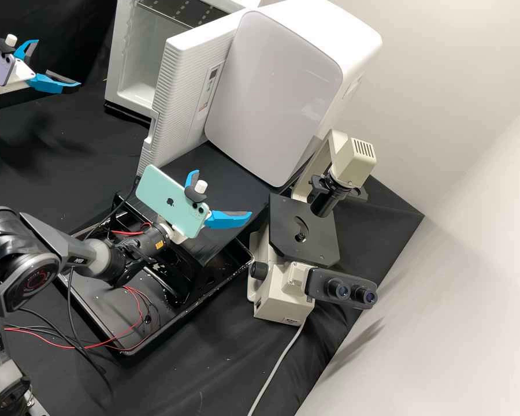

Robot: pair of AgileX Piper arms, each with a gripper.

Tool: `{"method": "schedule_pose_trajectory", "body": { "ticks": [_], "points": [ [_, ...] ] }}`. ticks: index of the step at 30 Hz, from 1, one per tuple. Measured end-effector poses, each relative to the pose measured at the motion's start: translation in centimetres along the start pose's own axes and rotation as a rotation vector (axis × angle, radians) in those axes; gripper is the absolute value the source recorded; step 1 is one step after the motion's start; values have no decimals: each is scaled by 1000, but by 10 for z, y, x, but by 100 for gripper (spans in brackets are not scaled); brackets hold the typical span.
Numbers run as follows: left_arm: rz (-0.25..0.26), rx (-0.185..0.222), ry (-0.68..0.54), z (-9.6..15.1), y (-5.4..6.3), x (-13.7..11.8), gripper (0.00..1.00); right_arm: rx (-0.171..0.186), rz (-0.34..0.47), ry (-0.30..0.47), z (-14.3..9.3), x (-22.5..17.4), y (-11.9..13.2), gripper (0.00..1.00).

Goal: Close the incubator door

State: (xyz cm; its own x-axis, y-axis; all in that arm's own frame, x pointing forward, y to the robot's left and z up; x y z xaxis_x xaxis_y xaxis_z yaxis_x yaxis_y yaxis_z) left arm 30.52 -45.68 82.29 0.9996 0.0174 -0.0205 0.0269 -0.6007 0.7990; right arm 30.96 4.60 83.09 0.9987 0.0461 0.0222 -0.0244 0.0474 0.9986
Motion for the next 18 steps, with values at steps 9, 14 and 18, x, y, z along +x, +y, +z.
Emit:
{"method": "schedule_pose_trajectory", "body": {
  "ticks": [9, 14, 18],
  "points": [
    [0, 0, 0, 0, 0, 0, 100, 0, 0, 0, 0, 0, 0, 100],
    [0, 0, 0, 0, 0, 0, 100, 0, 2, 2, 0, 0, 0, 0],
    [0, 0, 0, 0, 0, 0, 100, 0, 23, 21, -2, 0, 2, 0]
  ]
}}
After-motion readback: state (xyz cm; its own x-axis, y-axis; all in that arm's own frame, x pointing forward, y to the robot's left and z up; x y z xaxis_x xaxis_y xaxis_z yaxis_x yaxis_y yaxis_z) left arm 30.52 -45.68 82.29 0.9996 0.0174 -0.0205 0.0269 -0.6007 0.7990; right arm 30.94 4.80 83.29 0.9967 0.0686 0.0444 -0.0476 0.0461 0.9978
